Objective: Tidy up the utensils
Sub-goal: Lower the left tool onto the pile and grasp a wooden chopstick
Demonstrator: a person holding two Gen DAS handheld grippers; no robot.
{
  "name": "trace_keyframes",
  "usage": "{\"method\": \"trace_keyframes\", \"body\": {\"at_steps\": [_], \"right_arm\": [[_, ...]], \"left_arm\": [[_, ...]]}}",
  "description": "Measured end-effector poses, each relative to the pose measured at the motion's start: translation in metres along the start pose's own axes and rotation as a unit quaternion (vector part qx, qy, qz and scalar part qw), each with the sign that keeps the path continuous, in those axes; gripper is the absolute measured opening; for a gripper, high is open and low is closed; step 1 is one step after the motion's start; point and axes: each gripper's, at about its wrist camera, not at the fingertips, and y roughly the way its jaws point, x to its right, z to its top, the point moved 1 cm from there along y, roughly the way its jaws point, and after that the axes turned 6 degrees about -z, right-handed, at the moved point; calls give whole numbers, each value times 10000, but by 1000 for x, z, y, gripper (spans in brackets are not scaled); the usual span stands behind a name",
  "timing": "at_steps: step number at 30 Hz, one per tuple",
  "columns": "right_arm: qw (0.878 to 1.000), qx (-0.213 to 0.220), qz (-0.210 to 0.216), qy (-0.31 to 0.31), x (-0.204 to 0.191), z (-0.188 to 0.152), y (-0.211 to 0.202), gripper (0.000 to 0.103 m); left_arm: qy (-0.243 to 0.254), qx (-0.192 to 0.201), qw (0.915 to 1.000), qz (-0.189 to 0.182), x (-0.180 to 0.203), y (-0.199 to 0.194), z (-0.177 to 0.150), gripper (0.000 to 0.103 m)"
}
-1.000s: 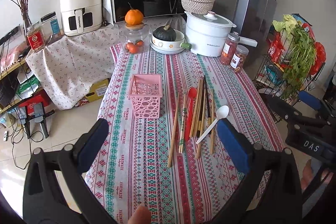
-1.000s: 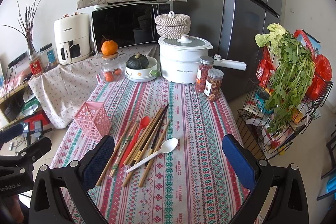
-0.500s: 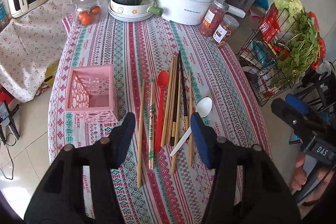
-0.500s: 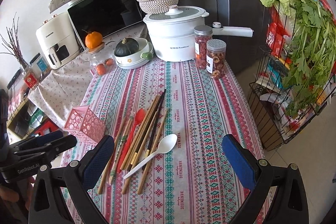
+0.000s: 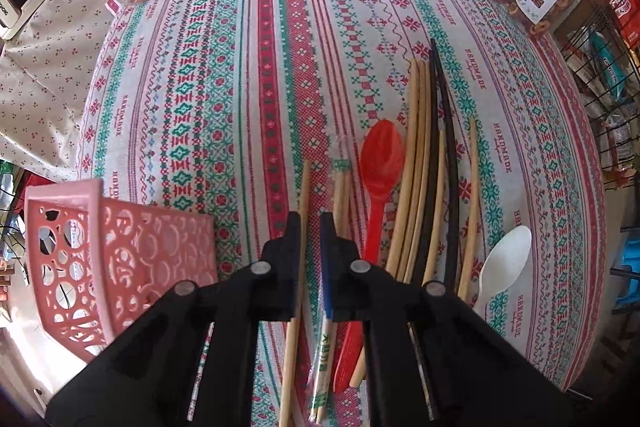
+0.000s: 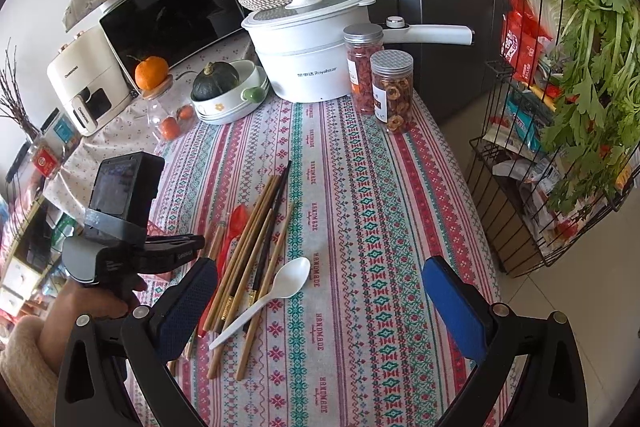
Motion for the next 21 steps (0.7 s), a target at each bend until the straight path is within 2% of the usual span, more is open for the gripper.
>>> {"method": "trace_keyframes", "body": {"at_steps": [6, 11, 14, 21], "right_arm": [[10000, -24, 1, 3, 1, 1, 2, 103], [10000, -41, -19, -48, -2, -1, 3, 103], [9999, -76, -47, -58, -2, -3, 5, 103], [9999, -72, -75, 29, -3, -1, 8, 103]], "left_arm": [[18, -71, 9996, 284, 2, 16, 2, 10], [66, 22, 9994, 340, 4, 20, 1, 10], [82, 84, 9993, 348, 7, 20, -1, 7], [187, 637, 9978, 32, 13, -21, -18, 6]]}}
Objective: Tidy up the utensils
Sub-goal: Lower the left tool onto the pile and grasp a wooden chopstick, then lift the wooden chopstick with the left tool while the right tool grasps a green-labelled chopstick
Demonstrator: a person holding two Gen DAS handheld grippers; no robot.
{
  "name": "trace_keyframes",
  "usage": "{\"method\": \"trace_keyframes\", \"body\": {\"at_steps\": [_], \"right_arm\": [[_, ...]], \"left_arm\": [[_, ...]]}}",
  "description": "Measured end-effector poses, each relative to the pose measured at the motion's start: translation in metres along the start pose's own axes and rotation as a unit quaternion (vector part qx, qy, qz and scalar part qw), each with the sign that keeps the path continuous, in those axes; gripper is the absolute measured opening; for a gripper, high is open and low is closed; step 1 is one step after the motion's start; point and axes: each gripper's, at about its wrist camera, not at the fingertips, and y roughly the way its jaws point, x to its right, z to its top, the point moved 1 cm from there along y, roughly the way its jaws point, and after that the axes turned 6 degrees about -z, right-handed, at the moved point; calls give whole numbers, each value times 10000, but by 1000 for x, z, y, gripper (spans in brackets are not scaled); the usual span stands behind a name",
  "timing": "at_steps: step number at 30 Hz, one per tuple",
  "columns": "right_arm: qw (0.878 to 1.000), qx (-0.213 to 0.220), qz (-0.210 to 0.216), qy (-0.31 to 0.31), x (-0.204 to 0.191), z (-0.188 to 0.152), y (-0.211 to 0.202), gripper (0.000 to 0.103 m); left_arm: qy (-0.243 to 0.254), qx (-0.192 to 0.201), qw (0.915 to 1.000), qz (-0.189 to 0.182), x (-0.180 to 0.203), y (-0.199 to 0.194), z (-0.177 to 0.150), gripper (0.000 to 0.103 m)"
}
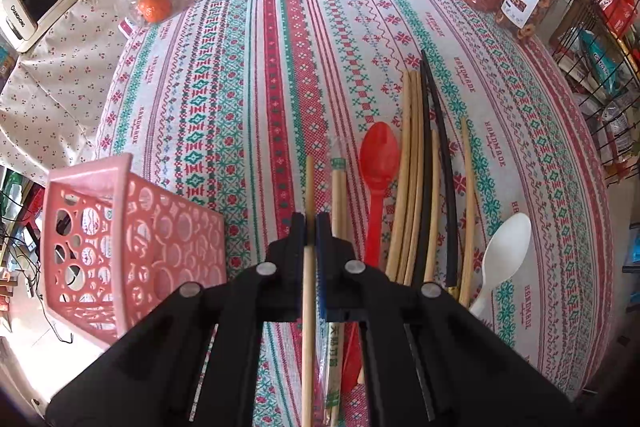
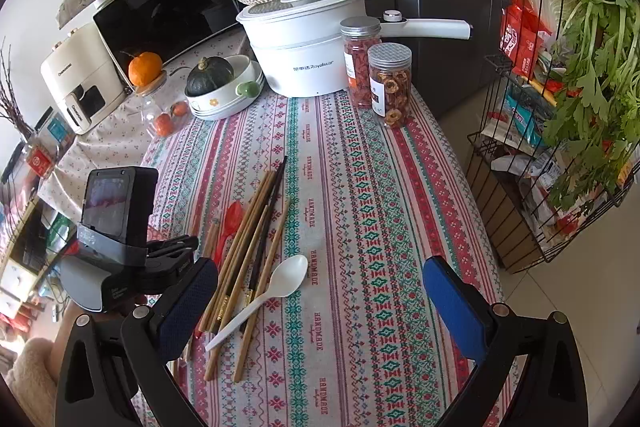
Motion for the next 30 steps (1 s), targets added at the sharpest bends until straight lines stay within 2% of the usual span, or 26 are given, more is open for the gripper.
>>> {"method": "trace_keyframes", "body": {"at_steps": [4, 10, 13, 15, 17, 19, 21, 30], "right_arm": [[9999, -62, 93, 59, -5, -1, 4, 103], [9980, -340, 473, 240, -20, -1, 20, 102], [9936, -585, 892, 373, -34, -2, 34, 92], [9886, -834, 1173, 445, -46, -4, 47, 79], [9870, -988, 1226, 333, -62, -7, 59, 68], [9871, -1075, 1183, 99, -82, -11, 71, 57], [9857, -1167, 1209, -128, -100, -14, 82, 41], [9783, -1568, 1287, -417, -153, -16, 139, 24]], "left_arm": [[-19, 360, 9988, -318, -14, -38, -12, 6], [-82, 839, 9938, -724, -40, -90, -35, 6], [-107, 1085, 9903, -856, -54, -110, -49, 6], [-171, 1200, 9880, -959, -63, -120, -55, 6], [-154, 1366, 9852, -1023, -69, -132, -61, 6], [-27, 1534, 9837, -937, -72, -141, -67, 6], [82, 1624, 9827, -891, -77, -146, -72, 6], [-291, 1770, 9776, -1098, -120, -160, -80, 6]]}}
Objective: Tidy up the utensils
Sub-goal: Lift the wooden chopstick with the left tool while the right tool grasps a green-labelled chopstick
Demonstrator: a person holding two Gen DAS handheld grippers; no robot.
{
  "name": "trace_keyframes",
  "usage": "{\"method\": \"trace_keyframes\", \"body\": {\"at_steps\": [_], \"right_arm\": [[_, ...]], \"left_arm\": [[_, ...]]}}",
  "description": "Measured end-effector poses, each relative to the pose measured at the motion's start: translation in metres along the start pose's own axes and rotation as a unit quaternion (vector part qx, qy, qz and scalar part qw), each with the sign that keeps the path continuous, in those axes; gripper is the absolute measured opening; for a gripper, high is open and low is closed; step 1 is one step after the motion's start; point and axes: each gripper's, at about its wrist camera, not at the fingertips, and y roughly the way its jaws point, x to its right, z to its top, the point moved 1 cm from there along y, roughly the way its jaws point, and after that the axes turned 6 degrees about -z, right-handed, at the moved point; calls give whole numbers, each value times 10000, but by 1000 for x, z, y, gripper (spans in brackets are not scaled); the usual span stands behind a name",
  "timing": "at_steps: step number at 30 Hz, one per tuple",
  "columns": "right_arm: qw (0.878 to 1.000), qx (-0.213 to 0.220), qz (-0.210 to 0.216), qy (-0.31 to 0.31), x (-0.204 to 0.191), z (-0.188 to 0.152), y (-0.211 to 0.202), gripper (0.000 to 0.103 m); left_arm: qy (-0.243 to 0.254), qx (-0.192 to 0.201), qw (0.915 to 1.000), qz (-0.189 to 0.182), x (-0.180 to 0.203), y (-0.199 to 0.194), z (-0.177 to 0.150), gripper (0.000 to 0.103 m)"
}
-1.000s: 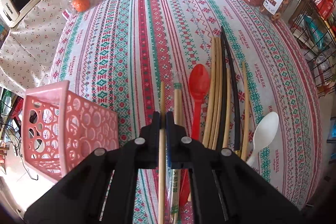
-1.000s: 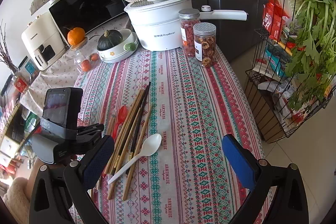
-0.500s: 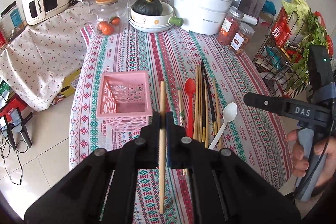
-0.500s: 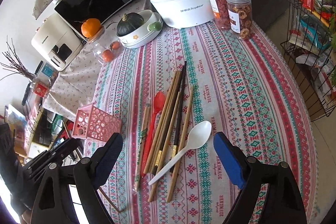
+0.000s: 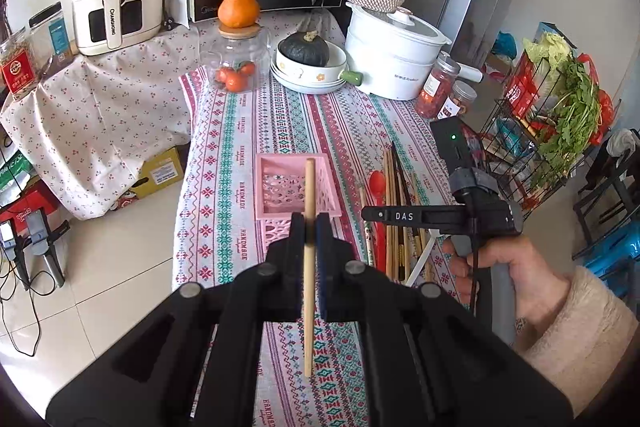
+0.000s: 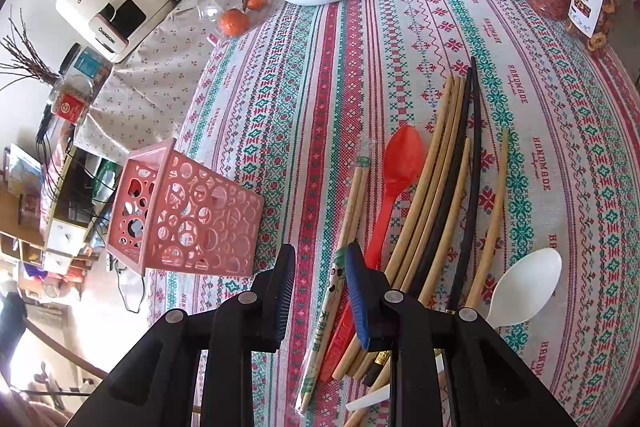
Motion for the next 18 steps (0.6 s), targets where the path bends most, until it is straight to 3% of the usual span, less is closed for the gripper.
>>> {"method": "trace_keyframes", "body": {"at_steps": [8, 13, 18], "right_arm": [[9960, -32, -834, -331, -12, 12, 32, 24], [9889, 84, -1326, -665, -20, 16, 41, 14], [9943, 269, -965, -350, -11, 11, 31, 6]], "left_arm": [[-82, -3, 10000, 24, -7, 1, -3, 6], [-107, 11, 9999, 68, -9, 3, -3, 6], [-205, 80, 9996, 151, -15, 4, -2, 6]]}}
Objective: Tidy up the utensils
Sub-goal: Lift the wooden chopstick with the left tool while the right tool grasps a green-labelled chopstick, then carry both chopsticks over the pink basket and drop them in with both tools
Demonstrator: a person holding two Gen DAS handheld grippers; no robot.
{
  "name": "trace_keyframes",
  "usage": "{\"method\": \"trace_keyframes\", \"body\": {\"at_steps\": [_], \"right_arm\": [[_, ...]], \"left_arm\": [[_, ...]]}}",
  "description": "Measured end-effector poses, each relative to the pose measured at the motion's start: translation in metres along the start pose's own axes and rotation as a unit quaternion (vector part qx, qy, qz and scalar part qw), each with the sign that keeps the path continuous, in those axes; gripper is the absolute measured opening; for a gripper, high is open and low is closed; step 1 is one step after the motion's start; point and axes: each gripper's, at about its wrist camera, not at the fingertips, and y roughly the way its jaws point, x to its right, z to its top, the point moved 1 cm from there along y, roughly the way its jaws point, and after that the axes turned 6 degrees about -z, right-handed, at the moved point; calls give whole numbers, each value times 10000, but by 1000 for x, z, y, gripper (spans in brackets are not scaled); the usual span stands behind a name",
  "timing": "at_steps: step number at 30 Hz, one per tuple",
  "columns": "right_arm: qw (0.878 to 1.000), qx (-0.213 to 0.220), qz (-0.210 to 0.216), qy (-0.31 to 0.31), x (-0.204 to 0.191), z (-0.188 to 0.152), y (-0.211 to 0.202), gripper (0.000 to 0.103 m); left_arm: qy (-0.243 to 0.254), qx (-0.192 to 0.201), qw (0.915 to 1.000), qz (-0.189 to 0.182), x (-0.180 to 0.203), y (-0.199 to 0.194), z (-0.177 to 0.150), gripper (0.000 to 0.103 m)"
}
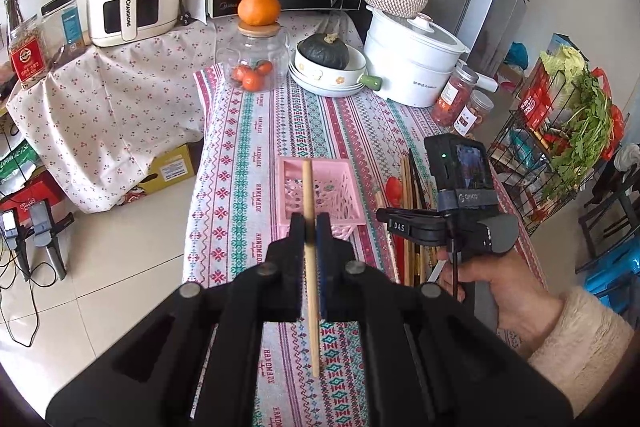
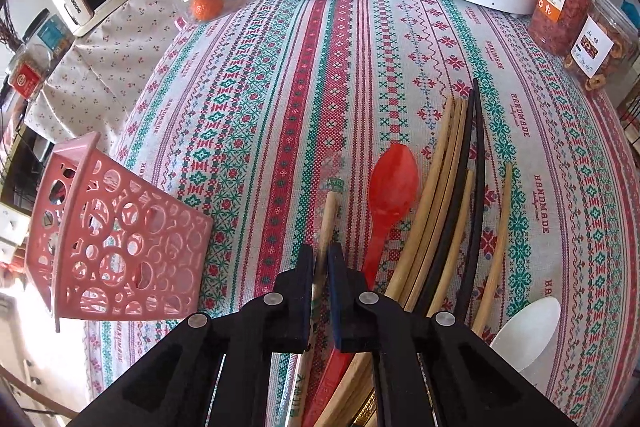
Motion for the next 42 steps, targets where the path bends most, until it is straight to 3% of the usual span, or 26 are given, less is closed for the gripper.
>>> {"method": "trace_keyframes", "body": {"at_steps": [7, 15, 21, 27, 31, 36, 42], "right_arm": [[9947, 973, 339, 62, 13, -7, -68, 5], [9780, 1994, 611, 51, 26, -23, -154, 5], [9545, 2886, 742, 70, 28, -32, -214, 5], [9343, 3469, 802, 171, 21, -35, -238, 5], [9289, 3602, 831, 206, 17, -33, -236, 5], [9248, 3718, 780, 188, 11, -31, -229, 5], [9214, 3801, 799, 111, 1, -31, -223, 5]], "left_arm": [[168, 371, 9992, 11, 10, -27, 5, 6], [431, 1076, 9932, -75, 32, -79, 22, 6], [357, 2233, 9741, 72, 35, -116, 36, 6], [216, 3074, 9510, 259, 27, -99, 45, 6], [290, 2999, 9527, 387, 20, -64, 51, 6], [165, 2598, 9640, 541, 3, -18, 53, 6], [-223, 2096, 9766, 425, -19, 12, 59, 6]]}}
